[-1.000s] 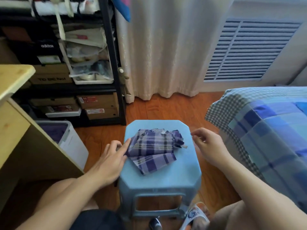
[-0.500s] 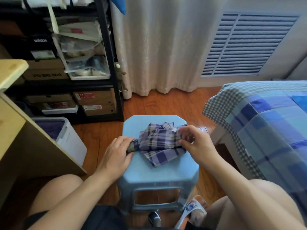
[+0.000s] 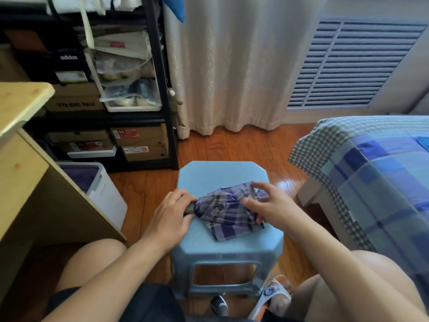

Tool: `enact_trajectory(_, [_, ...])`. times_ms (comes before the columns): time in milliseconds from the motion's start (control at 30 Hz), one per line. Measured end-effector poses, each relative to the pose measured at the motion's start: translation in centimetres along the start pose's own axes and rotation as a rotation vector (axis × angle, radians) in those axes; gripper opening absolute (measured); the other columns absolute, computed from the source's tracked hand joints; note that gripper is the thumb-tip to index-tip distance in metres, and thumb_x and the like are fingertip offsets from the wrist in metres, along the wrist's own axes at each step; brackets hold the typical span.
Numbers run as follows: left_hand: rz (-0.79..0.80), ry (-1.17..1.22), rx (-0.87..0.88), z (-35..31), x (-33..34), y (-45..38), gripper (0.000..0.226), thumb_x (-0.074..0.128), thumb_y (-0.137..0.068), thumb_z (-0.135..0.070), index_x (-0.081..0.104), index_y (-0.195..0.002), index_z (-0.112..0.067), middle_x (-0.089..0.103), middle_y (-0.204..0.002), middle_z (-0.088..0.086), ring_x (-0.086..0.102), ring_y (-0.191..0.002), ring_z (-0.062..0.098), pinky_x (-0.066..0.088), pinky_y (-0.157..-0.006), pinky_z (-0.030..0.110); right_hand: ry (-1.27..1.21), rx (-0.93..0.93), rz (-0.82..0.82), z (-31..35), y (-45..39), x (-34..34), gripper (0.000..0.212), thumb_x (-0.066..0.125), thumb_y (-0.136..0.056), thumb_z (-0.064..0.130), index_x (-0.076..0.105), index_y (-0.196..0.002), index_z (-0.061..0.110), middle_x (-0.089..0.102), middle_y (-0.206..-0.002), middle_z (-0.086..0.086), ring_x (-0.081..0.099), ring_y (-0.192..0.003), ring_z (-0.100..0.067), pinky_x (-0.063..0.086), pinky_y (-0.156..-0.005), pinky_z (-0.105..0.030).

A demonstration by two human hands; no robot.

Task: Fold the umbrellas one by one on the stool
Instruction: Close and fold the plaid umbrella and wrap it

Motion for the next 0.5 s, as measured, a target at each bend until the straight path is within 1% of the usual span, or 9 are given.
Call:
enact_trajectory(67, [0.004,-0.01,0.008,0.1,0.0,0.1,0.037,0.079,-0.082,-0.009,0.067,-0.115,-0.021,0.056,-0.112,-0.009,0.053,-0.104,0.012,0.04,-0.089,0.021,0.191,-0.09,-0.073,-0.1,0.1,0.7,0.058,0.076,-0.091,0.037,0.051,-0.142,0.035,0.076,-0.087,0.007,0.067,-0.071,-0.009,0.058,-0.073,-0.031])
enact_trajectory(100, [0.005,-0.006,0.007,0.1,0.0,0.1,0.037,0.079,-0.083,-0.009,0.067,-0.115,-0.021,0.057,-0.112,-0.009,0.053,-0.105,0.012,0.041,-0.089,0.022,0.242,-0.164,-0.12,0.0,0.0,0.9,0.06,0.075,-0.091,0.033,0.05,-0.146,0.034,0.073,-0.087,0.01,0.066,-0.076,-0.005,0.056,-0.075,-0.028])
enact_trajectory(167, [0.008,0.006,0.002,0.2,-0.1,0.1,0.038,0.08,-0.083,-0.009,0.067,-0.117,-0.021,0.058,-0.113,-0.009,0.054,-0.105,0.013,0.045,-0.09,0.025,0.212,-0.249,-0.159,0.6,0.0,1.2,0.059,0.073,-0.092,0.02,0.053,-0.146,0.033,0.07,-0.095,0.012,0.065,-0.088,-0.006,0.056,-0.084,-0.028])
enact_trajectory(233, [-0.004,0.007,0.004,0.2,-0.1,0.1,0.039,0.08,-0.082,-0.008,0.068,-0.117,-0.019,0.058,-0.112,-0.007,0.055,-0.104,0.015,0.046,-0.09,0.027,0.111,-0.228,-0.159,1.1,0.2,1.3,0.043,0.072,-0.09,0.012,0.067,-0.129,0.031,0.072,-0.1,0.009,0.068,-0.095,-0.013,0.059,-0.091,-0.039])
enact_trajectory(300, [-0.012,0.029,-0.01,0.4,-0.1,0.0,0.04,0.079,-0.083,-0.008,0.068,-0.12,-0.019,0.059,-0.113,-0.006,0.056,-0.105,0.017,0.046,-0.091,0.029,-0.157,-0.181,-0.147,1.5,0.9,0.8,0.027,0.072,-0.09,0.001,0.077,-0.106,0.023,0.076,-0.1,0.0,0.072,-0.098,-0.023,0.06,-0.092,-0.043])
enact_trajectory(333, [-0.018,0.047,-0.026,0.5,-0.2,-0.1,0.041,0.078,-0.084,-0.007,0.069,-0.122,-0.019,0.06,-0.114,-0.006,0.056,-0.106,0.017,0.046,-0.093,0.03,-0.33,-0.186,-0.112,2.1,1.4,0.4,0.026,0.07,-0.09,-0.005,0.078,-0.1,0.019,0.077,-0.099,-0.005,0.073,-0.096,-0.026,0.06,-0.09,-0.043])
enact_trajectory(400, [-0.025,0.067,-0.051,0.8,-0.1,-0.5,0.043,0.077,-0.085,-0.007,0.069,-0.125,-0.018,0.062,-0.117,-0.005,0.058,-0.108,0.019,0.047,-0.097,0.033,-0.595,-0.183,0.026,3.2,2.1,-1.0,0.025,0.067,-0.089,-0.01,0.077,-0.1,0.011,0.076,-0.099,-0.011,0.072,-0.094,-0.028,0.058,-0.088,-0.04])
enact_trajectory(467, [-0.016,0.068,-0.058,0.9,0.0,-0.8,0.044,0.077,-0.085,-0.007,0.069,-0.126,-0.018,0.062,-0.117,-0.004,0.058,-0.109,0.02,0.047,-0.098,0.034,-0.596,-0.104,0.165,4.0,2.4,-1.4,0.028,0.069,-0.092,-0.002,0.071,-0.116,0.01,0.077,-0.109,-0.011,0.074,-0.099,-0.031,0.058,-0.092,-0.04])
enact_trajectory(500, [-0.016,0.071,-0.061,0.9,0.1,-0.9,0.044,0.077,-0.085,-0.007,0.069,-0.127,-0.017,0.063,-0.117,-0.004,0.059,-0.109,0.02,0.047,-0.098,0.034,-0.525,-0.027,0.171,3.7,2.2,-1.1,0.03,0.069,-0.095,0.005,0.066,-0.124,0.012,0.077,-0.11,-0.01,0.075,-0.096,-0.03,0.058,-0.093,-0.041])
Point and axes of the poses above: each hand's wrist, its own y-axis away from the middle knuckle, its own x-axis out of the palm, z = x × y, the point moved 2 cm from there along -y, towards the middle knuckle
